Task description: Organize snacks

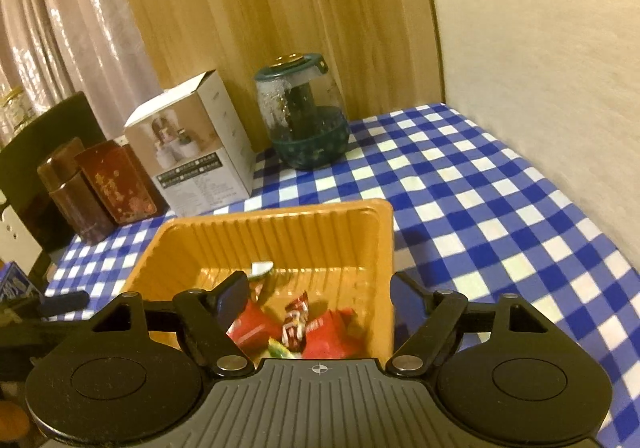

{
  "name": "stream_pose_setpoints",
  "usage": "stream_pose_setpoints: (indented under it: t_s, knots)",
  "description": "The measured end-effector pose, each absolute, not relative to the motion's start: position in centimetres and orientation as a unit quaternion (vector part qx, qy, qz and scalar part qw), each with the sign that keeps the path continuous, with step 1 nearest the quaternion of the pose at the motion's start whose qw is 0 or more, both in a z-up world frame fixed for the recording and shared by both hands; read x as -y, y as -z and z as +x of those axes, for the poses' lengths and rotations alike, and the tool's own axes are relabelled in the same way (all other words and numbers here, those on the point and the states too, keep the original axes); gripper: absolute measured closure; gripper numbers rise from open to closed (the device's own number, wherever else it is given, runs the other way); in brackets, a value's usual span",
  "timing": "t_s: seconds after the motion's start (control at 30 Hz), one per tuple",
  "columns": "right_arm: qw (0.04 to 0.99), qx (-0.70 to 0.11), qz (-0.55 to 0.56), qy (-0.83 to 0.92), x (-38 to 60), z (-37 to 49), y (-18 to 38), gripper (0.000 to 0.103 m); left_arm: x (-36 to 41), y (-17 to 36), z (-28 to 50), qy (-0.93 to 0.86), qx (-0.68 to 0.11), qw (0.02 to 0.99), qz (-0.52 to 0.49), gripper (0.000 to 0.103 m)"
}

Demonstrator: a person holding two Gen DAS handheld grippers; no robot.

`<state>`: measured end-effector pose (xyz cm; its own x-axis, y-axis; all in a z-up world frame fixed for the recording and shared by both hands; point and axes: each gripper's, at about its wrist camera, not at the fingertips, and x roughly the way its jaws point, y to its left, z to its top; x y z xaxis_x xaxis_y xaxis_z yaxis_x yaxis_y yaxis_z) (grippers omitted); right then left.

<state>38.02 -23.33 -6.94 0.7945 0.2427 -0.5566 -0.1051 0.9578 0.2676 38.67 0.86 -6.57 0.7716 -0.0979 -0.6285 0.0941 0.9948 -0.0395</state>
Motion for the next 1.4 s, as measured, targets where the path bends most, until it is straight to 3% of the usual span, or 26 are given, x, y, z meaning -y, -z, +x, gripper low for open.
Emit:
stream_pose_setpoints:
  t_s: [0.13, 1.4]
  knots:
    - [0.939, -0.311, 0.12, -0.083, 24.3, 36.4, 7.1, 0.025, -0.8, 5.9, 37.0, 0.054, -0.328, 0.943, -0.002, 0.0]
    - [0.937, -0.319, 0.11, -0.089, 24.1, 16.6, 2.4, 0.025, 0.6, 1.4, 15.2, 0.037, -0.336, 0.941, -0.031, 0.0]
